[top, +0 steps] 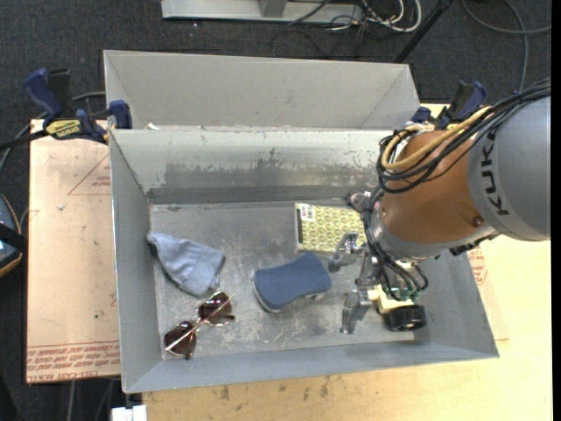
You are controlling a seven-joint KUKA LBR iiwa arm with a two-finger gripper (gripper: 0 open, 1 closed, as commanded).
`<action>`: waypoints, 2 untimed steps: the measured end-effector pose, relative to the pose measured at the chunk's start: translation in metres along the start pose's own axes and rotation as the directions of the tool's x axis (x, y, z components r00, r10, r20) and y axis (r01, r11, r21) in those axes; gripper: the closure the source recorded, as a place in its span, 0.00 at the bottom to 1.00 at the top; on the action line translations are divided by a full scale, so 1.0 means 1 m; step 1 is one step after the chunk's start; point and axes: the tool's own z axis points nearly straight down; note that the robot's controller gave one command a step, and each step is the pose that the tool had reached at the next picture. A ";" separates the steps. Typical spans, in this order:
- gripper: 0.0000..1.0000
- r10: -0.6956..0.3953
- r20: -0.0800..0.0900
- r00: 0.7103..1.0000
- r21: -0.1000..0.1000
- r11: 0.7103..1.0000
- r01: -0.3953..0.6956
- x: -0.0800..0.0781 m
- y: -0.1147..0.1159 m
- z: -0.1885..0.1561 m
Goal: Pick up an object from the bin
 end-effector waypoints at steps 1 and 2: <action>0.00 0.000 0.007 1.000 0.000 1.000 0.000 -0.002 0.000 -0.003; 0.00 -0.073 0.016 0.997 0.004 0.997 0.073 0.003 0.017 0.020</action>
Offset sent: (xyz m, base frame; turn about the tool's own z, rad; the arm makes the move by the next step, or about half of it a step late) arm -0.0184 0.0541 -0.0669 -0.2066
